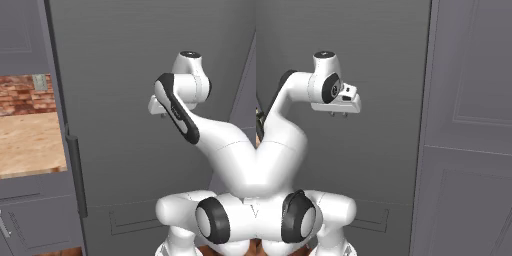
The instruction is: Retrieve the tangerine and banana from the fridge and place them into the bowl on the dining table.
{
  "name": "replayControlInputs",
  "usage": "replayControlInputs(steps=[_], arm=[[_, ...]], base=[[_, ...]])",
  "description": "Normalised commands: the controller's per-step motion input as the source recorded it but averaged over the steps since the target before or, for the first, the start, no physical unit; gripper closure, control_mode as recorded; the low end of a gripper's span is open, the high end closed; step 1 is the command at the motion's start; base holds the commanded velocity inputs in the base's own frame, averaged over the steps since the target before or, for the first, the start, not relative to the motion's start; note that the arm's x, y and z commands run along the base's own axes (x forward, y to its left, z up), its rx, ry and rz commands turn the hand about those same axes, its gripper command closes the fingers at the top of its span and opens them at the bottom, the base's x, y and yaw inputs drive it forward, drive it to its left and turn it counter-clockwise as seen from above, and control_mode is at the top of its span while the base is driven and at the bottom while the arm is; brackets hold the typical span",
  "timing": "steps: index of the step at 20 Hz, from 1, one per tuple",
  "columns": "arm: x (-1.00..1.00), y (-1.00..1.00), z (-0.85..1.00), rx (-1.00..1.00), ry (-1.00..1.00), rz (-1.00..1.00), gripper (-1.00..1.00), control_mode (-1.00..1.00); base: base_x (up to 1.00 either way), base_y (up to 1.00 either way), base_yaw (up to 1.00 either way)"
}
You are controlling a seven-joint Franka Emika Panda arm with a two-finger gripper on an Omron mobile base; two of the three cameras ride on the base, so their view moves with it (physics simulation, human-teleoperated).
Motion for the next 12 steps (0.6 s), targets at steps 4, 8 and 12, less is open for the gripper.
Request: replayControlInputs(steps=[4,8,12], arm=[[-0.19,0.0,-0.02,-0.01,0.0,0.01,-1.0,-1.0],[-0.56,0.0,-0.22,-0.08,0.0,0.0,-1.0,-1.0],[-0.68,0.0,-0.43,-0.02,-0.02,0.0,-1.0,-1.0]], base=[[0.0,0.0,0.0],[0.0,0.0,0.0],[0.0,0.0,0.0]])
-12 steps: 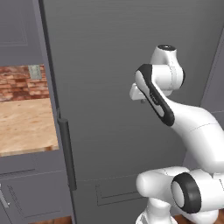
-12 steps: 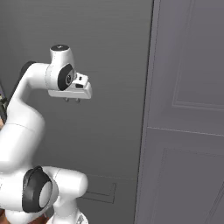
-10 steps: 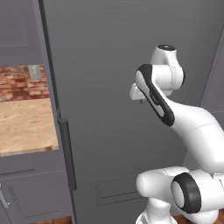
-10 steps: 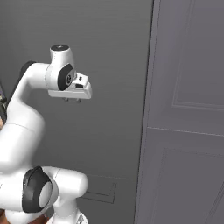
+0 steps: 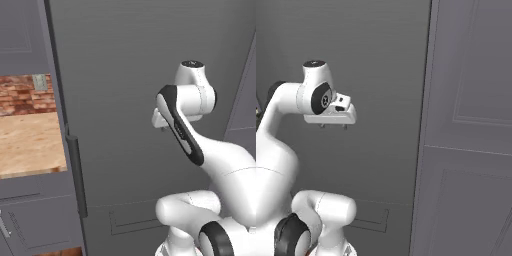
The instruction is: Retrieve the tangerine and banana from the fridge and place them into the bowl on the dining table.
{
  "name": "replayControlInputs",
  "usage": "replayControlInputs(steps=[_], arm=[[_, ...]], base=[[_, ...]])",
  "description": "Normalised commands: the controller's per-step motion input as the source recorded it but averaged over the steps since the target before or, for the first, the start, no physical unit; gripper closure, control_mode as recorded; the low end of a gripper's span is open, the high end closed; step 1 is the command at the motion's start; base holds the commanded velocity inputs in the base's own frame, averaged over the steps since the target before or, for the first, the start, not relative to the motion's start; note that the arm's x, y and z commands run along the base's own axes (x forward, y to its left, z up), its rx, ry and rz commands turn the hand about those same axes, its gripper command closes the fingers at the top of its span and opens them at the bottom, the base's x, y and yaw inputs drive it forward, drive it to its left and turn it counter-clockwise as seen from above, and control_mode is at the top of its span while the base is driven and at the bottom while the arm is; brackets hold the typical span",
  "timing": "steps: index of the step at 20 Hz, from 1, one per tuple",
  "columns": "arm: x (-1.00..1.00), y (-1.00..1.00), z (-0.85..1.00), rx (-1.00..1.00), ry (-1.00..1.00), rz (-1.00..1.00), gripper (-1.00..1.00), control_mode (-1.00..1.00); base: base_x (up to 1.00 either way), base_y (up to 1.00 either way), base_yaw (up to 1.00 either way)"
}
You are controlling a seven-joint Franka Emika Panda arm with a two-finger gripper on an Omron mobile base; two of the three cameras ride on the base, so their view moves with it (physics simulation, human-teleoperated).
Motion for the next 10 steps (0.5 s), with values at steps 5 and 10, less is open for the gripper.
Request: replayControlInputs(steps=[5,10], arm=[[-0.48,0.0,-0.5,-0.02,0.0,0.0,-1.0,-1.0],[-0.18,0.0,-0.47,-0.02,0.0,0.0,-1.0,-1.0]], base=[[0.0,0.0,0.0],[0.0,0.0,0.0]])
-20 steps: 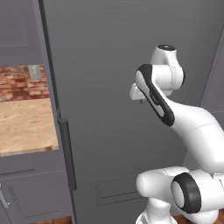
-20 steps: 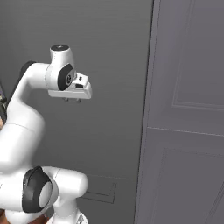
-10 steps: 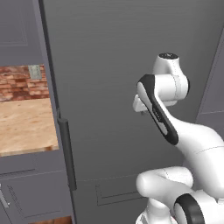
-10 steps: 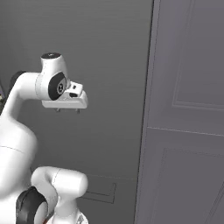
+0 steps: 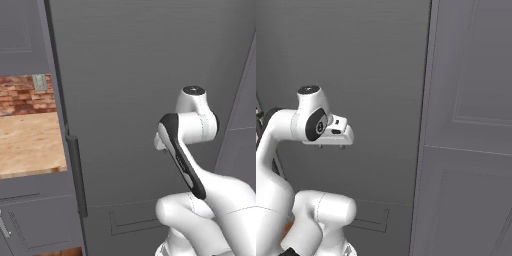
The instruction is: Retrieve the tangerine and banana from the fridge and place them into the bowl on the dining table.
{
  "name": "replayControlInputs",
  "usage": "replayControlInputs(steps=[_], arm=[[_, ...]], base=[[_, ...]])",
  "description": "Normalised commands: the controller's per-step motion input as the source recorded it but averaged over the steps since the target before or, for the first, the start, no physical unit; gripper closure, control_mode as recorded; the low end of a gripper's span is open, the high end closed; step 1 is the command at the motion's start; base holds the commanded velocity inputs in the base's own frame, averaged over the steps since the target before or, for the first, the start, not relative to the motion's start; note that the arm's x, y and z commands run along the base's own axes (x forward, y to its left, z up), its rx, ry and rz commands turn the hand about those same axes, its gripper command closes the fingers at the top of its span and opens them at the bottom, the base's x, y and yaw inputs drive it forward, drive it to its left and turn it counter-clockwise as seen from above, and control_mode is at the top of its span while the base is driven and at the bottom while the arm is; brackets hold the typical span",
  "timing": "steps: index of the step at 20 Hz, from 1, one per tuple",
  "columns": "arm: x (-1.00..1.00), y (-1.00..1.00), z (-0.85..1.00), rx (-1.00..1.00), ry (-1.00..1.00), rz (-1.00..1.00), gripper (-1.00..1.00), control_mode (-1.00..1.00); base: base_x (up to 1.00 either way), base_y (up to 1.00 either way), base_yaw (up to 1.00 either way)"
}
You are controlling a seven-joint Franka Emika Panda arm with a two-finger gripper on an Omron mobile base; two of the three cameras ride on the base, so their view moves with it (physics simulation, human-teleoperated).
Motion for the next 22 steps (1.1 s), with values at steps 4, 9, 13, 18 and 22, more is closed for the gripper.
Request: replayControlInputs(steps=[4,9,13,18,22], arm=[[-0.02,0.0,-0.35,0.0,0.0,0.0,-1.0,-1.0],[0.0,0.0,-0.15,0.0,0.0,0.0,-1.0,-1.0],[0.0,0.0,-0.03,0.0,0.0,0.0,-1.0,-1.0],[0.0,0.0,0.0,0.0,0.0,0.0,-1.0,-1.0],[-0.01,0.0,0.0,0.0,0.0,0.0,-1.0,1.0]], base=[[0.0,0.0,0.0],[0.0,0.0,0.0],[0.0,0.0,0.0],[0.0,0.0,0.0],[-0.07,0.0,0.0]])
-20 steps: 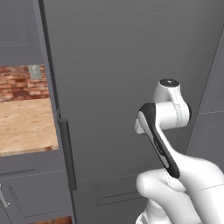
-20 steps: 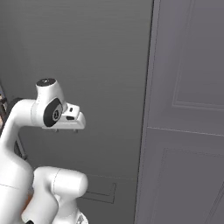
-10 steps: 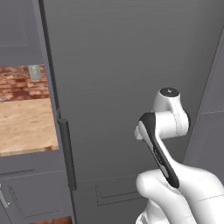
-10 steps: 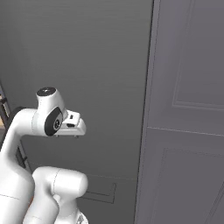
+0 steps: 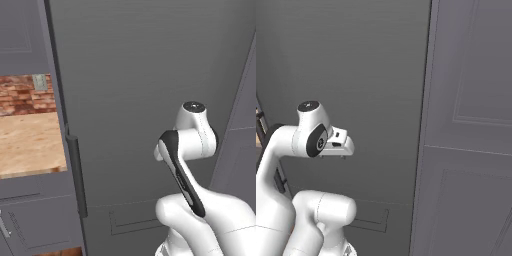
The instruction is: Retrieve the tangerine and banana from the fridge and place them into the bowl on the dining table.
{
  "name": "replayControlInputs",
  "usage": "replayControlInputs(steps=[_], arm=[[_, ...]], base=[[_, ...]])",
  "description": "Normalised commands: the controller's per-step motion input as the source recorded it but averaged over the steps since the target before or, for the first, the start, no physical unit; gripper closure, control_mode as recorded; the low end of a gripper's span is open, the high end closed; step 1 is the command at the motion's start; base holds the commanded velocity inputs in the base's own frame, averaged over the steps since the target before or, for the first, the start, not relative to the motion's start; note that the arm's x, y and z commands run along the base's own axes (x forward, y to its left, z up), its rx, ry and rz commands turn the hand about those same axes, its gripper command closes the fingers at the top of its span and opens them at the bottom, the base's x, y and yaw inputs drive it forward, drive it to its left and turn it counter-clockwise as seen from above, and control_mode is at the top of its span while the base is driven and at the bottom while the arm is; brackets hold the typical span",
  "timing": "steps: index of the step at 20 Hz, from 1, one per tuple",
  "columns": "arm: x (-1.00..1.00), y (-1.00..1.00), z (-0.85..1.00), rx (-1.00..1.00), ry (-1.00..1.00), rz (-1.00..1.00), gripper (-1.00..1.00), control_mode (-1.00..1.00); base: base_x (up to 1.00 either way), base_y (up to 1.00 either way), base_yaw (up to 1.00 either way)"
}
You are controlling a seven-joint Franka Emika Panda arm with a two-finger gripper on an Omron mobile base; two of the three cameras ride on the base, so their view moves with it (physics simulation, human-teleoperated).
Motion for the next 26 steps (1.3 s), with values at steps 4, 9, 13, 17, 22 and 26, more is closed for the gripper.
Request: replayControlInputs(steps=[4,9,13,17,22,26], arm=[[0.0,0.0,0.0,0.0,0.0,0.0,-1.0,1.0],[0.0,0.0,0.0,0.0,0.0,0.0,-1.0,1.0],[0.0,0.0,0.0,0.0,0.0,0.0,-1.0,1.0],[0.0,0.0,0.0,0.0,0.0,0.0,-1.0,1.0],[0.0,0.0,0.0,0.0,0.0,0.0,-1.0,1.0],[0.0,0.0,0.0,0.0,0.0,0.0,-1.0,1.0]], base=[[-0.26,0.0,0.0],[-0.4,0.0,0.0],[-0.45,0.0,0.0],[-0.45,0.0,0.0],[-0.44,0.0,0.0],[-0.35,0.14,0.0]])
